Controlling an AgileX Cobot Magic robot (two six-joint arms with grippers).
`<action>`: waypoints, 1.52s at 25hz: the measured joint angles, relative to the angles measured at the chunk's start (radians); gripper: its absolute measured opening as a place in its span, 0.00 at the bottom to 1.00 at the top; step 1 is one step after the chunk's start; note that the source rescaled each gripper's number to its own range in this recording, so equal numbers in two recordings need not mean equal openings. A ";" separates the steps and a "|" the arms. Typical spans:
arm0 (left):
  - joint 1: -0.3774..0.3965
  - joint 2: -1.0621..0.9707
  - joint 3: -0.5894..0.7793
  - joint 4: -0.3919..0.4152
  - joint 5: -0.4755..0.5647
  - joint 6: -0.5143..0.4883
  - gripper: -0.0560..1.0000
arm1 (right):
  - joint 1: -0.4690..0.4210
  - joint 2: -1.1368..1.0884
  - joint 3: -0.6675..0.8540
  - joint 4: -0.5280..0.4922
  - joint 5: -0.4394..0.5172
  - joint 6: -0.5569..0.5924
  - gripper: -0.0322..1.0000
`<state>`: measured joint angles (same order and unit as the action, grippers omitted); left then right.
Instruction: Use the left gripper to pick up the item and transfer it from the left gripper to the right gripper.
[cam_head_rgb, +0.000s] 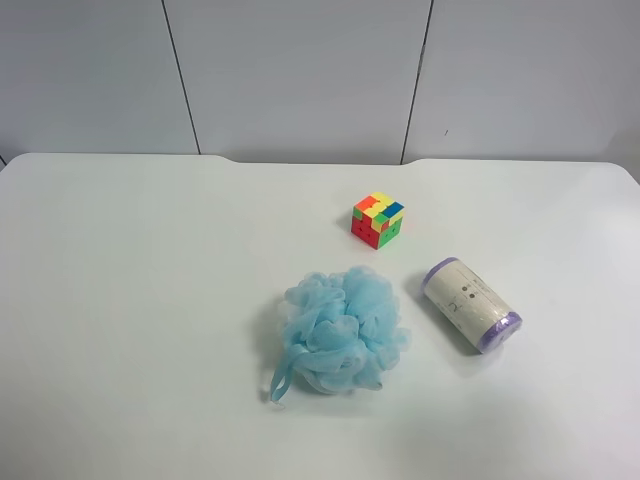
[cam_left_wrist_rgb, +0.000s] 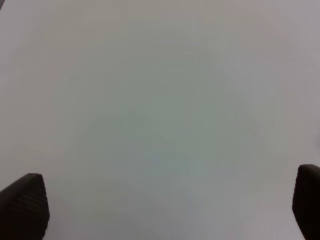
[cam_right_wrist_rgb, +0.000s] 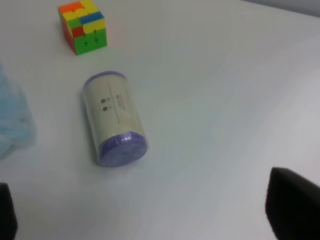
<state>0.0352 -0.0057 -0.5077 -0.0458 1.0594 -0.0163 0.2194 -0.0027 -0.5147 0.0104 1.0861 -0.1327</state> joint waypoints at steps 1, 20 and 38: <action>0.000 0.000 0.000 0.000 0.000 0.000 1.00 | 0.000 0.000 0.005 0.000 -0.006 0.000 1.00; 0.000 0.000 0.000 0.000 0.000 0.000 1.00 | -0.019 0.000 0.007 -0.010 -0.024 0.008 1.00; 0.000 0.000 0.000 0.000 0.000 0.000 1.00 | -0.277 0.000 0.007 -0.010 -0.024 0.009 1.00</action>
<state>0.0352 -0.0057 -0.5077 -0.0458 1.0594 -0.0163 -0.0575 -0.0027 -0.5075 0.0000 1.0621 -0.1241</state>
